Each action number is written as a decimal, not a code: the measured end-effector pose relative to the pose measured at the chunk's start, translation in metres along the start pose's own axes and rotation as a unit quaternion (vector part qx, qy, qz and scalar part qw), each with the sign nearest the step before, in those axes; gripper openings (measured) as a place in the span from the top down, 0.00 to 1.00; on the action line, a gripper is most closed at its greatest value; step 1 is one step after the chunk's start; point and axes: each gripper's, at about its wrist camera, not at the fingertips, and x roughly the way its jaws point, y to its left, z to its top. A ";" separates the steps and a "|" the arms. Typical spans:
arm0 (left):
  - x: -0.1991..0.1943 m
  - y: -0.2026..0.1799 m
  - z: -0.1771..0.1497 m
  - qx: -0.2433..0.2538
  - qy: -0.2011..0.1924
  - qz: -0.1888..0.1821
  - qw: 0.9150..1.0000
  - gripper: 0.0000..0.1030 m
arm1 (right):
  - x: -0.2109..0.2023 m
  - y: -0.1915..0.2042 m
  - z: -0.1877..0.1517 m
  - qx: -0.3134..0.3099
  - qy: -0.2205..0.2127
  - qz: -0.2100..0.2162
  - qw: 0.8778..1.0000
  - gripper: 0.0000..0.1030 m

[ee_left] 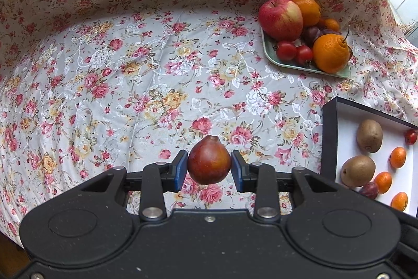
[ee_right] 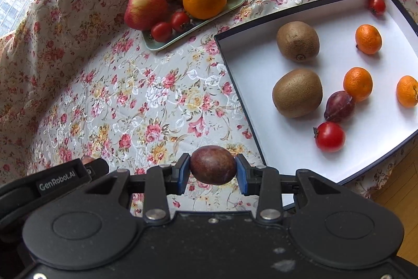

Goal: Organize fruits
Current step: 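Carry the red plum with the left tool toward the box while the right carries the purple plum, then lower the purple plum into the box and open the right tool while the left lowers its plum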

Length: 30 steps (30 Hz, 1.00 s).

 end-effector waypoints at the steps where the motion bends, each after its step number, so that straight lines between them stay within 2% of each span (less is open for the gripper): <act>1: -0.001 -0.006 -0.001 0.006 -0.001 -0.002 1.000 0.57 | -0.002 -0.007 0.004 0.007 -0.006 -0.003 1.000 0.63; 7: -0.004 -0.041 -0.004 0.036 -0.007 -0.017 0.999 0.57 | -0.019 -0.051 0.027 0.060 -0.043 -0.020 0.997 0.63; 15: -0.006 -0.094 -0.009 0.073 -0.011 -0.036 0.997 0.57 | -0.043 -0.129 0.052 0.133 -0.091 -0.063 0.985 0.63; 24: -0.002 -0.154 -0.017 0.109 -0.018 -0.055 0.992 0.57 | -0.053 -0.202 0.064 0.179 -0.103 -0.094 0.974 0.63; 30: 0.003 -0.191 -0.024 0.133 -0.023 -0.071 0.988 0.57 | -0.058 -0.222 0.064 0.175 -0.110 -0.102 0.973 0.63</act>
